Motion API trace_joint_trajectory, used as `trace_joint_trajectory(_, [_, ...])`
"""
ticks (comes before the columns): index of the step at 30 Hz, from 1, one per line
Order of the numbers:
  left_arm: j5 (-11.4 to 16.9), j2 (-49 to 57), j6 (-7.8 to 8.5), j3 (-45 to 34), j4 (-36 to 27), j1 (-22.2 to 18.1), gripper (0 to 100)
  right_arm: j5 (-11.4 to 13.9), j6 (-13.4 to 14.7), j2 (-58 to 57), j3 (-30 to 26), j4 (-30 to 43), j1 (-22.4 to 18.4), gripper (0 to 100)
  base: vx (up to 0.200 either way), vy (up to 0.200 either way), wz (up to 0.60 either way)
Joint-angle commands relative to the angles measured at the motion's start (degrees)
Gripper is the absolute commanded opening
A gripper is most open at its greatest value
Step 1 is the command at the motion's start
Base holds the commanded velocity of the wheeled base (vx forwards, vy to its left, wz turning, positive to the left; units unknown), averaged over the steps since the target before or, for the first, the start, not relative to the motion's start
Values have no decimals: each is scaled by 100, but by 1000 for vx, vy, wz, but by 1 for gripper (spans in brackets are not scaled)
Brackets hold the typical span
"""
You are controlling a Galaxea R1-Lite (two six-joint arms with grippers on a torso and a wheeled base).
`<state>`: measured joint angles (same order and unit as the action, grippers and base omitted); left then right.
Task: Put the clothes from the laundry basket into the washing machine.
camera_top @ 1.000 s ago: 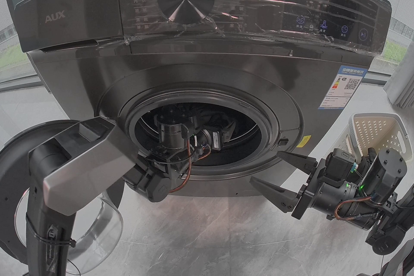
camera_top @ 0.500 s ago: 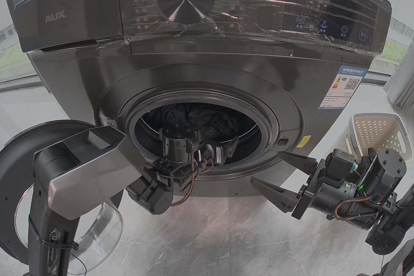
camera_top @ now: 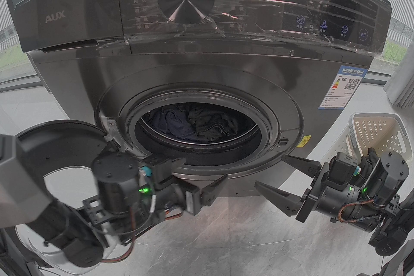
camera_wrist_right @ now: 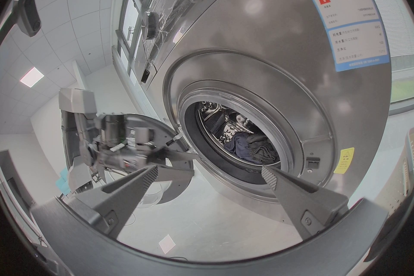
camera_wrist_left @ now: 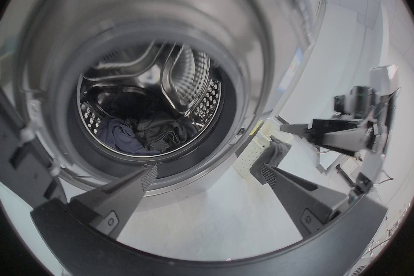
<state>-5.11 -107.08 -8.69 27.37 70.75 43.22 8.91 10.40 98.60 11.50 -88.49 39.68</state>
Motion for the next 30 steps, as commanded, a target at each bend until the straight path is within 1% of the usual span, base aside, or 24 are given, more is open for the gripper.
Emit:
trace_joint_trajectory(1, [-25,2086,-89,-1410,158,310,100,-135,-12,-508,-429,-1,-74,100,0,0,0])
trace_joint_trajectory(3, [-25,2473,-106,-1445,123,266,100,-390,-3,-684,-473,-1,-198,100,0,0,0])
trace_joint_trajectory(4, [-25,2613,-106,-1462,70,258,100,-478,-12,-763,-499,7,-259,100,0,0,0])
trace_joint_trajectory(6, [-8,2833,-150,-1498,79,240,100,-557,-20,-948,-552,51,-400,100,0,0,0])
trace_joint_trajectory(7, [19,2904,-194,-1568,114,187,100,-566,-12,-1044,-569,86,-479,100,0,0,0])
trace_joint_trajectory(8, [-8,2921,-203,-1647,132,152,100,-575,-12,-1097,-587,95,-540,100,0,0,0])
trace_joint_trajectory(10, [1,2947,-159,-1805,149,99,100,-575,-3,-1150,-640,86,-646,100,0,0,0])
trace_joint_trajectory(13, [1,2974,-150,-2122,167,82,100,-496,-20,-1246,-657,95,-1156,100,0,0,0])
trace_joint_trajectory(14, [1,2983,-150,-2183,176,20,100,-469,-38,-1273,-666,95,-1279,100,0,0,0])
trace_joint_trajectory(17, [-17,3123,-133,-2289,176,-173,100,-399,-73,-1431,-780,113,-1358,100,0,0,0])
trace_joint_trajectory(19, [-25,3255,-71,-2332,176,-208,100,-417,-73,-1519,-1027,122,-1366,100,-100,0,0])
trace_joint_trajectory(20, [-43,3361,-10,-2350,140,-226,100,-434,-64,-1554,-1150,130,-1393,100,-200,0,0])
trace_joint_trajectory(21, [-52,3457,61,-2376,132,-287,100,-460,-38,-1589,-1150,183,-1410,100,-200,0,0])
trace_joint_trajectory(24, [-69,3782,324,-2482,79,-560,100,-698,-3,-1800,-1150,491,-1630,100,-200,0,0])
trace_joint_trajectory(25, [-69,3826,368,-2508,79,-604,100,-733,-12,-1853,-1150,552,-1665,100,-200,0,0])
trace_joint_trajectory(26, [-69,3967,570,-2631,70,-824,100,-812,-29,-2046,-1150,790,-1762,100,-200,0,0])
trace_joint_trajectory(28, [-78,4125,746,-2737,53,-1026,100,-830,-47,-2319,-1150,1132,-1780,100,-200,0,0])
trace_joint_trajectory(29, [-78,4169,755,-2737,26,-1061,100,-838,-47,-2398,-1150,1220,-1780,100,-200,0,0])
trace_joint_trajectory(30, [-113,4371,781,-2737,-114,-1122,100,-917,-47,-2679,-1150,1563,-1797,100,-200,0,0])
